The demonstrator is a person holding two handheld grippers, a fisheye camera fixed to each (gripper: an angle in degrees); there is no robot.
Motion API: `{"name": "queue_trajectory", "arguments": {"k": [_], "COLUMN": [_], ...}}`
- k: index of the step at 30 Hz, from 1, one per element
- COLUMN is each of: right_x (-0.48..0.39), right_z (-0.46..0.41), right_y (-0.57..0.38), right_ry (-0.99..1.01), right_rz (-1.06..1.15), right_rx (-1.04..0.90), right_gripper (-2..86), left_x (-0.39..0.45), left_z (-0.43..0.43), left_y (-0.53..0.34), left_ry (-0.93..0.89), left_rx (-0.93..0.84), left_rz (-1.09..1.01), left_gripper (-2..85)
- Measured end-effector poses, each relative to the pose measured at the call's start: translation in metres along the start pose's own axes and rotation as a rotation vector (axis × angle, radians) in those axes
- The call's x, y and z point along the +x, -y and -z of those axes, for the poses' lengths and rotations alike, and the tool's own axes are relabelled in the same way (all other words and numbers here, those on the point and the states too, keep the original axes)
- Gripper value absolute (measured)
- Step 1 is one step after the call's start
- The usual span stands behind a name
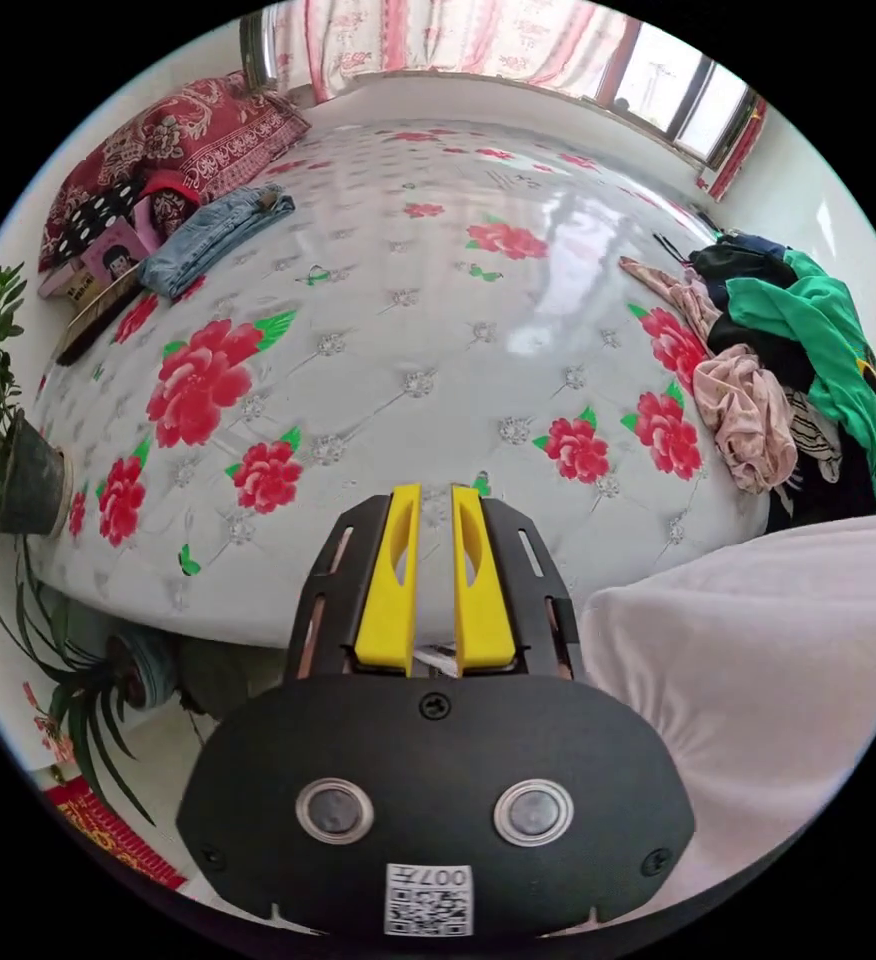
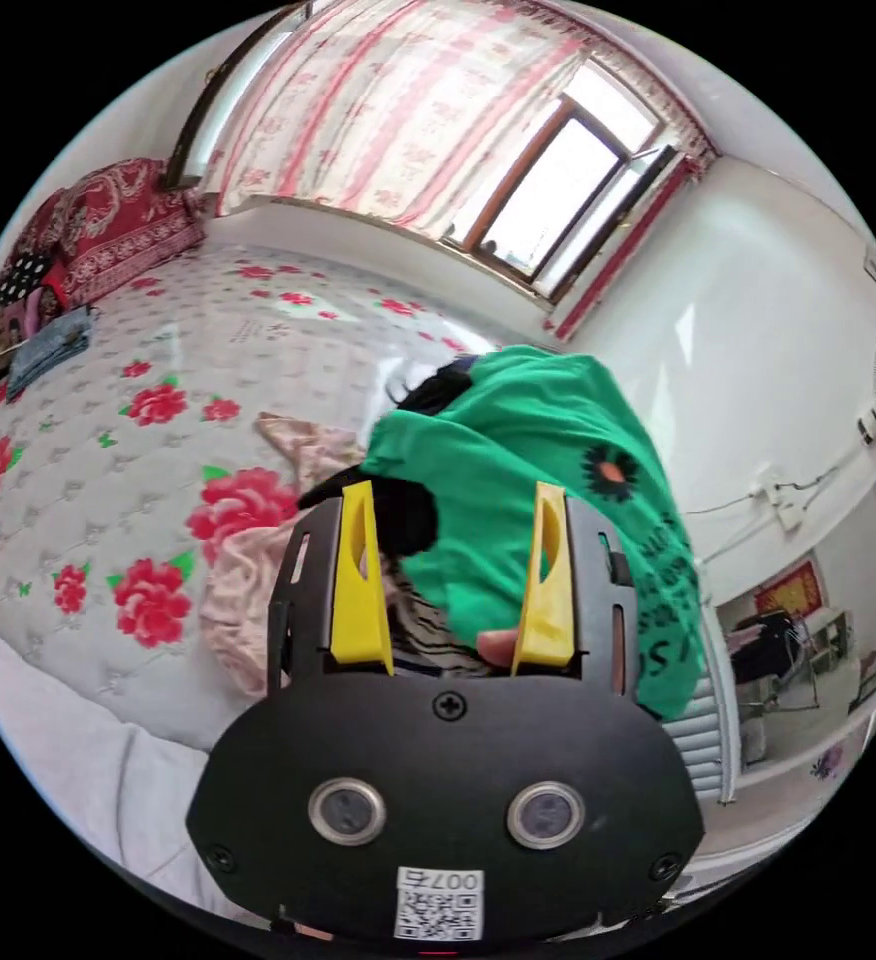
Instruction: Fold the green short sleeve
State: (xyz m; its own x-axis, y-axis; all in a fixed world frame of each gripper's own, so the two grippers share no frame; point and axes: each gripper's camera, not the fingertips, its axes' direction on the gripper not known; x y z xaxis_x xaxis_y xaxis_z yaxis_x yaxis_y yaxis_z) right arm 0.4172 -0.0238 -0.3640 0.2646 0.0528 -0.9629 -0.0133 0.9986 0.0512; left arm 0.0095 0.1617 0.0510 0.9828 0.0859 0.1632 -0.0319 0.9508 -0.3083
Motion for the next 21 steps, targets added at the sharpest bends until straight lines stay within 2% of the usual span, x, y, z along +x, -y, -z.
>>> {"name": "queue_trajectory", "arguments": {"k": [3, 5, 6, 9, 11, 13, 16, 19, 21], "right_x": [0.065, 0.085, 0.093, 0.070, 0.045, 0.029, -0.015, -0.082, -0.163], "right_z": [-0.014, -0.019, -0.005, 0.054, 0.082, 0.117, 0.180, 0.222, 0.260], "right_y": [-0.025, -0.033, -0.030, 0.001, 0.026, 0.049, 0.098, 0.122, 0.137], "right_ry": [-0.065, 0.044, 0.058, 0.025, -0.003, 0.096, 0.593, 0.831, 1.078], "right_rz": [-0.013, -0.020, -0.049, 0.073, 0.166, 0.193, 0.245, 0.362, 0.518], "right_rx": [-0.124, -0.118, -0.064, 0.162, 0.255, 0.378, 0.554, 0.631, 0.663], "right_gripper": [17.5, 16.2, 14.8, 5.6, 3.2, 2.0, 0.9, 0.8, 0.9], "left_x": [0.052, 0.087, 0.095, 0.128, 0.145, 0.151, 0.154, 0.152, 0.150], "left_z": [0.006, 0.018, 0.022, 0.051, 0.071, 0.083, 0.100, 0.116, 0.123], "left_y": [-0.010, -0.009, -0.008, -0.015, -0.030, -0.045, -0.069, -0.081, -0.083], "left_ry": [-0.034, -0.066, -0.077, -0.109, -0.076, -0.055, -0.054, -0.050, -0.038], "left_rx": [0.007, 0.047, 0.056, 0.127, 0.173, 0.182, 0.219, 0.246, 0.268], "left_rz": [0.022, 0.073, 0.087, 0.107, 0.097, 0.101, 0.108, 0.111, 0.117], "left_gripper": [5.6, 6.1, 6.3, 7.0, 7.1, 7.1, 7.3, 7.9, 8.3]}}
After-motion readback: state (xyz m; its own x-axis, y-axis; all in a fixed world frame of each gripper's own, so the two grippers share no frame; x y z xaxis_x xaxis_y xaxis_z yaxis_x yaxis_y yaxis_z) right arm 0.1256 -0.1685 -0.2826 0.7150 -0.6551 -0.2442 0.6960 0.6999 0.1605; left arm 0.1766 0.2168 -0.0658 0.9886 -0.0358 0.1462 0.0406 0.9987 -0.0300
